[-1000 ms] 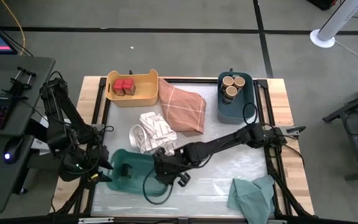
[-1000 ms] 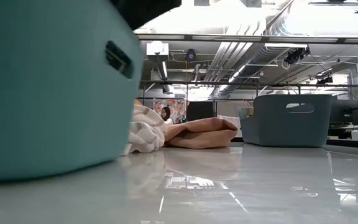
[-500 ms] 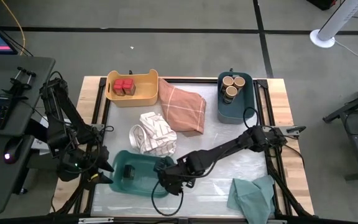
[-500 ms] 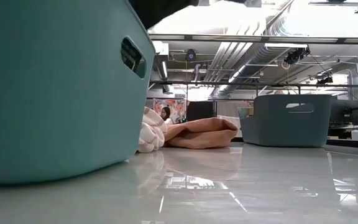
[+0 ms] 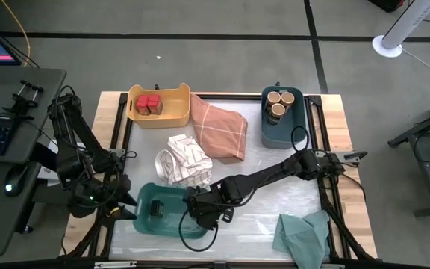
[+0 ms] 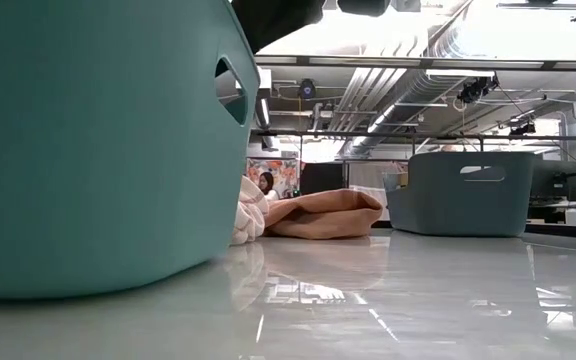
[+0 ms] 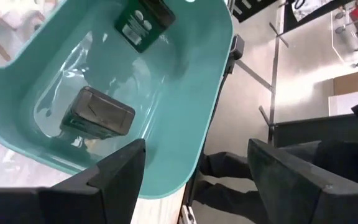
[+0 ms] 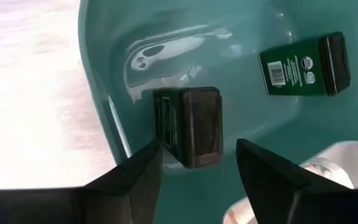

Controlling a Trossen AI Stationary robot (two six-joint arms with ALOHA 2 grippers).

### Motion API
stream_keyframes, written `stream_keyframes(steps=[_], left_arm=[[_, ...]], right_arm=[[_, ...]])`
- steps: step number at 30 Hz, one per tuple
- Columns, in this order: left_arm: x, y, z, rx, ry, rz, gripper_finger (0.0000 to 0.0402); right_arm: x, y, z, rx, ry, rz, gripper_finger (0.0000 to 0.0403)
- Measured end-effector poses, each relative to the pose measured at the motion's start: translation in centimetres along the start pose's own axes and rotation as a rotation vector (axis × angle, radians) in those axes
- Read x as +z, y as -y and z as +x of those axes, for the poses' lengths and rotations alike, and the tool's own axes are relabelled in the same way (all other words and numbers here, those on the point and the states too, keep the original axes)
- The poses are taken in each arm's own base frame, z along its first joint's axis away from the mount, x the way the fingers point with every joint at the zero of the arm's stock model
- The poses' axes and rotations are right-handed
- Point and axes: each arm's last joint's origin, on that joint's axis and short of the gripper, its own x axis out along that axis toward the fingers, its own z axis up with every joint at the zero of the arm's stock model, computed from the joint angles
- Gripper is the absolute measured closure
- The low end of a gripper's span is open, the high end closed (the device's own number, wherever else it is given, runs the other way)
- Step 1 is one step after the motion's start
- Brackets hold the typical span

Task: Sort spices by type
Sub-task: Put the black seasoning can into the green bin

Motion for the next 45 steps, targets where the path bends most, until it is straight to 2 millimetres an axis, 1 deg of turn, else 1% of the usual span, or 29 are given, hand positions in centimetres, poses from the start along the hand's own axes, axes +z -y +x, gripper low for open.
stream_keyframes(steps=[4, 8, 12, 15, 16, 18, 20, 21, 22, 23, 24, 26, 27, 29, 31, 33, 37, 41, 43, 45], left_arm=[[0.0, 0.0, 0.0, 0.003, 0.012, 0.001, 0.0133], [0.0, 0.0, 0.0, 0.003, 0.011, 0.023, 0.0133], [0.2, -0.2, -0.5, -0.023, -0.022, 0.067, 0.0133], [0.8, -0.3, -1.1, -0.049, -0.042, 0.121, 0.0149], [1.1, -0.3, -1.2, -0.054, -0.052, 0.162, 0.0162], [1.4, -0.2, -1.1, -0.03, -0.064, 0.261, 0.0203], [1.6, -0.2, -0.4, 0.012, -0.084, 0.365, 0.0263], [1.7, -0.1, 0.2, 0.03, -0.099, 0.412, 0.0301], [1.8, -0.1, 0.8, 0.052, -0.115, 0.454, 0.0341], [1.8, -0.1, 1.6, 0.077, -0.14, 0.494, 0.037], [1.8, -0.1, 2.4, 0.106, -0.163, 0.529, 0.0384], [1.7, -0.1, 4.3, 0.17, -0.217, 0.601, 0.0386], [1.6, -0.1, 5.2, 0.198, -0.242, 0.634, 0.039], [1.7, -0.3, 6.8, 0.251, -0.275, 0.684, 0.0398], [2.0, -0.5, 8.0, 0.306, -0.263, 0.692, 0.0399], [2.6, -0.5, 8.7, 0.332, -0.203, 0.693, 0.04], [4.0, 0.2, 9.4, 0.301, -0.065, 0.728, 0.0401], [6.2, 1.1, 10.0, 0.215, 0.067, 0.79, 0.0401], [7.6, 1.2, 10.9, 0.174, 0.11, 0.816, 0.0402], [8.9, 0.8, 12.2, 0.155, 0.126, 0.842, 0.0401]], right_arm=[[-0.1, 0.2, 0.0, -0.01, 0.002, 0.002, 0.0201], [-0.1, 0.6, 0.0, -0.084, -0.043, -0.011, 0.02], [0.2, 0.9, -0.8, -0.149, -0.093, -0.039, 0.0206], [0.6, 1.5, -2.0, -0.192, -0.077, 0.028, 0.0231], [0.8, 1.7, -2.5, -0.206, -0.064, 0.076, 0.0245], [0.8, 2.2, -3.5, -0.229, -0.035, 0.218, 0.0284], [0.4, 2.4, -5.0, -0.25, 0.005, 0.388, 0.0334], [0.1, 2.5, -5.6, -0.243, 0.019, 0.477, 0.0363], [-0.2, 2.7, -6.6, -0.232, 0.039, 0.566, 0.0382], [-0.6, 2.6, -7.2, -0.209, 0.046, 0.655, 0.0391], [-0.9, 2.6, -7.8, -0.183, 0.057, 0.739, 0.0391], [-1.3, 2.6, -8.4, -0.158, 0.07, 0.853, 0.0393], [-1.1, 2.4, -8.9, -0.151, 0.079, 0.88, 0.0398], [-0.5, 1.9, -9.3, -0.136, 0.088, 0.9, 0.04], [0.1, 1.3, -9.7, -0.127, 0.103, 0.924, 0.04], [0.8, 0.7, -9.9, -0.097, 0.112, 0.943, 0.0401], [1.8, -1.1, -9.9, -0.04, 0.047, 0.973, 0.0402], [2.2, -2.9, -10.0, 0.01, -0.045, 1.025, 0.0402], [2.3, -3.6, -10.1, 0.028, -0.087, 1.047, 0.0402], [2.6, -4.2, -10.2, 0.037, -0.113, 1.07, 0.0402]])
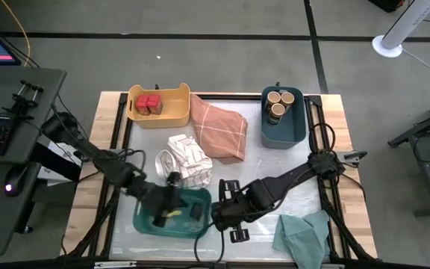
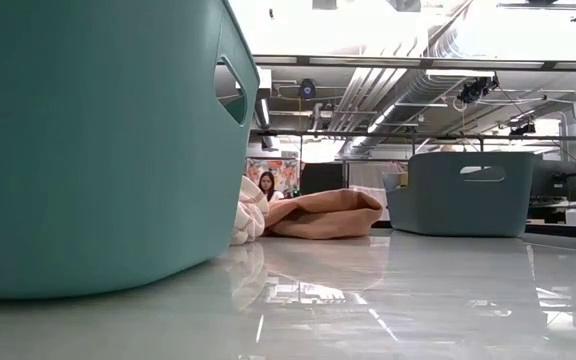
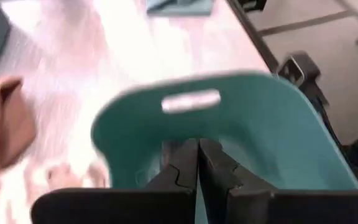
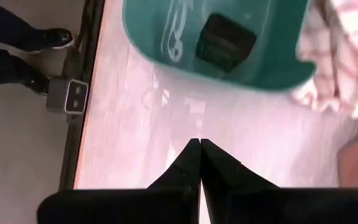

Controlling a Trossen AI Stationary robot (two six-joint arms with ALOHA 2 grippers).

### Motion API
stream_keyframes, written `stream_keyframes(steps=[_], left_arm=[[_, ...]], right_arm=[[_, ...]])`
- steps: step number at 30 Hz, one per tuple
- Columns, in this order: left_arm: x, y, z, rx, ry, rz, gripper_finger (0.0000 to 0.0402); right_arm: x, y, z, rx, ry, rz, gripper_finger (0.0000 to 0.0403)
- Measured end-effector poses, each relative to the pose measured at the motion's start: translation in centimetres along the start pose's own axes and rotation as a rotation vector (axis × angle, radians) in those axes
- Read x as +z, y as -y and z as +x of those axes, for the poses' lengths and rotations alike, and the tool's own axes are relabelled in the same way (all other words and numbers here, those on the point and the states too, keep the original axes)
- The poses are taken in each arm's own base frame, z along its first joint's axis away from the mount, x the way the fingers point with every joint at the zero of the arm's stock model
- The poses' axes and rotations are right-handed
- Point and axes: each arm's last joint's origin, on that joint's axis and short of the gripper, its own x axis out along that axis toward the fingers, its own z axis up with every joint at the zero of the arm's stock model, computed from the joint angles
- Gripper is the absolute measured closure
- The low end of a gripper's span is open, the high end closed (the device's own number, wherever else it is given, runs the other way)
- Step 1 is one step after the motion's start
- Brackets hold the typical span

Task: Sort spices by type
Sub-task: Put the black seasoning can into the green bin

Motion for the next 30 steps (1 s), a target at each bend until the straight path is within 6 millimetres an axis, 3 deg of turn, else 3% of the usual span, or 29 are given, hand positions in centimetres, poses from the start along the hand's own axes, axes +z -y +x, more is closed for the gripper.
stream_keyframes(steps=[6, 13, 30], left_arm=[[1.3, -1.1, 4.3, -0.081, 0.114, -0.006, 0.0401], [-0.6, -0.5, 7.7, -0.094, 0.006, 0.029, 0.0401], [-1.3, -2.2, 8.8, -0.071, -0.061, 0.055, 0.0401]], right_arm=[[-1.2, -1.1, -2.6, -0.05, 0.042, 0.116, 0.0402], [-2.5, -2.2, -6.1, -0.122, 0.151, 0.253, 0.0403], [-2.7, -2.4, -6.4, -0.204, 0.204, 0.248, 0.0403]])
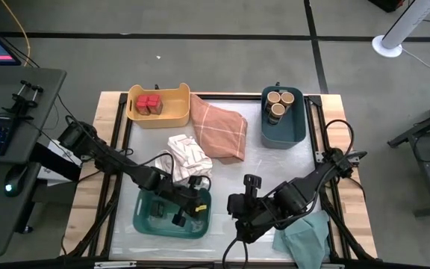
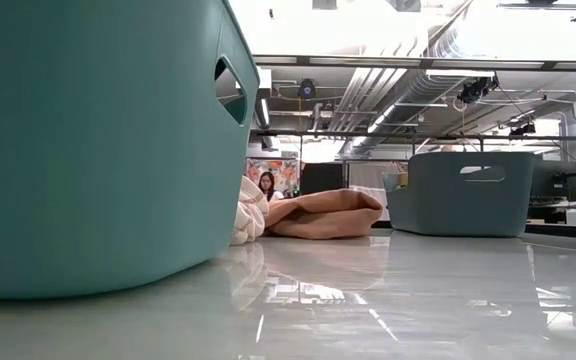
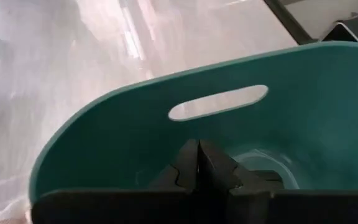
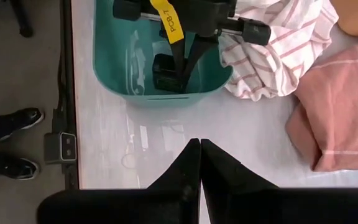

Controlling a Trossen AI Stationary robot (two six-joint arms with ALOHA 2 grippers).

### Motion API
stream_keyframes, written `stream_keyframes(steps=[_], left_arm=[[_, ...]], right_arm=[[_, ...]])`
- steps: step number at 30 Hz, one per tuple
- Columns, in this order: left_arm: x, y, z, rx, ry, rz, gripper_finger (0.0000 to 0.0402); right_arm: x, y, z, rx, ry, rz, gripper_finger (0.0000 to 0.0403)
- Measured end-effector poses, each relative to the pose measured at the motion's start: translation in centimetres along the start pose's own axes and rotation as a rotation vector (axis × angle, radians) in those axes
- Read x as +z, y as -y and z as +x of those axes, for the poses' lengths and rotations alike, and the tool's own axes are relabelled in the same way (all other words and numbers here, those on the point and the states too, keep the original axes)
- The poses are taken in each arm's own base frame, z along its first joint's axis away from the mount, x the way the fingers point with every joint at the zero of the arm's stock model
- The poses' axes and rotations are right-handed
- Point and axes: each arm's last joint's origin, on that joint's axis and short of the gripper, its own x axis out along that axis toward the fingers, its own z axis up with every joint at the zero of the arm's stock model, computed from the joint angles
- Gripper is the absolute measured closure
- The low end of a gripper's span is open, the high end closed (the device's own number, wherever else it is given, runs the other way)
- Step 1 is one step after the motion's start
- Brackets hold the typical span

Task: Sort spices by type
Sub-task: Put the black seasoning can into the green bin

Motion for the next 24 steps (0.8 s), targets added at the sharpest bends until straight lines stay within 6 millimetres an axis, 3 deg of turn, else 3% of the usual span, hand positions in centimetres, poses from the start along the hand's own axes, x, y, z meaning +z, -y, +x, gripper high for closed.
stream_keyframes(steps=[24], left_arm=[[-0.9, 0.2, -1.5, -0.066, -0.137, 0.038, 0.0401]], right_arm=[[0.0, 0.2, 0.1, -0.006, -0.005, -0.048, 0.0403]])
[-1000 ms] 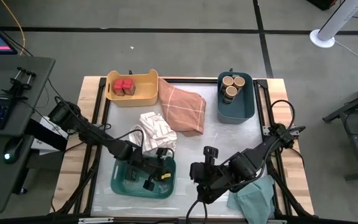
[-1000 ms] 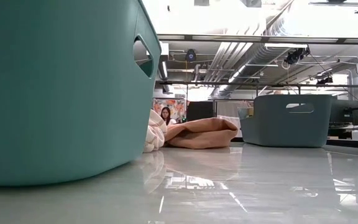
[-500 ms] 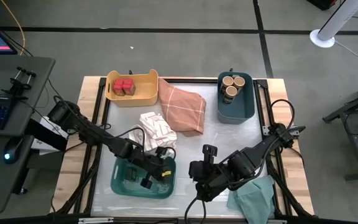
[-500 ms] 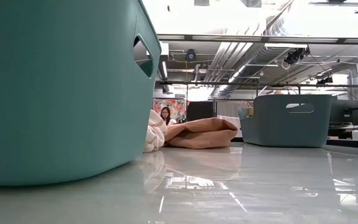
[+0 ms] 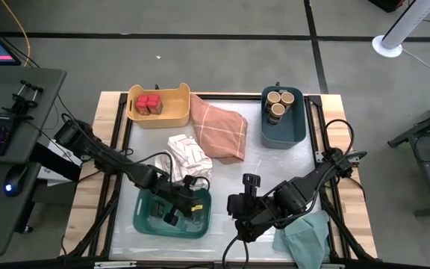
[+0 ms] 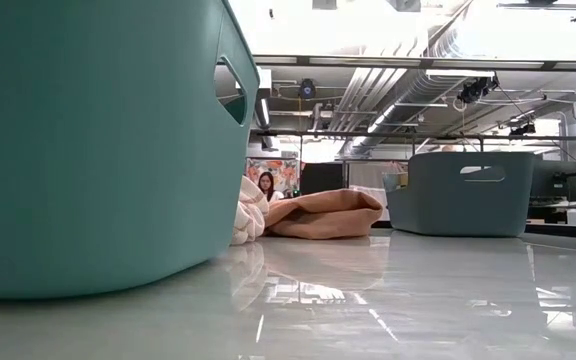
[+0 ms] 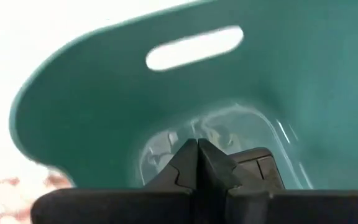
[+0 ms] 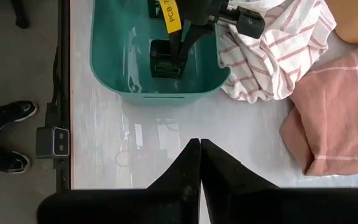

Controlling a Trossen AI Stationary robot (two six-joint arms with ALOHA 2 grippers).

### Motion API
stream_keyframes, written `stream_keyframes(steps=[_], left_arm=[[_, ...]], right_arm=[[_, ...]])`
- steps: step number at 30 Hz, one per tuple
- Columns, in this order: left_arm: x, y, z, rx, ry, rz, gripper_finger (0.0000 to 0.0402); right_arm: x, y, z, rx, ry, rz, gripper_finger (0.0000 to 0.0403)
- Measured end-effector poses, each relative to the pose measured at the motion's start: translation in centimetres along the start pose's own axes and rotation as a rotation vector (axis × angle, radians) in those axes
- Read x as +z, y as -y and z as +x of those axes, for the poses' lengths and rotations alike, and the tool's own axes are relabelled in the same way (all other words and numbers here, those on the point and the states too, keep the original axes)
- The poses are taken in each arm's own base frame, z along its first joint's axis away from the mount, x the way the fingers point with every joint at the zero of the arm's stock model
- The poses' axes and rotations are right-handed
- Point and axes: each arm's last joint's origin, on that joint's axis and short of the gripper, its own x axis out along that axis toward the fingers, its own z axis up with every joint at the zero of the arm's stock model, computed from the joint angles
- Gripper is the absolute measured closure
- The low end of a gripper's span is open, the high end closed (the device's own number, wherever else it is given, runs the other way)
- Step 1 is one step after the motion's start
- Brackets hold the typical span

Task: Sort spices by type
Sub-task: Put the black seasoning can into the green bin

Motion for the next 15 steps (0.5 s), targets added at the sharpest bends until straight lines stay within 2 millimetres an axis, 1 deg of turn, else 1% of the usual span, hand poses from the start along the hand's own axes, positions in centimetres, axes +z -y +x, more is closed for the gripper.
stream_keyframes(steps=[4, 10, 15], left_arm=[[-0.2, 0.1, -0.7, -0.007, -0.02, -0.006, 0.0401], [-1.0, 0.1, -2.1, -0.006, -0.099, -0.006, 0.0401], [-1.5, 0.6, -2.9, -0.014, -0.146, 0.009, 0.0401]], right_arm=[[0.0, 0.0, 0.0, -0.001, -0.002, -0.007, 0.0403], [0.0, 0.0, 0.0, -0.011, 0.004, -0.007, 0.0403], [0.0, 0.1, 0.0, -0.017, 0.009, -0.007, 0.0403]])
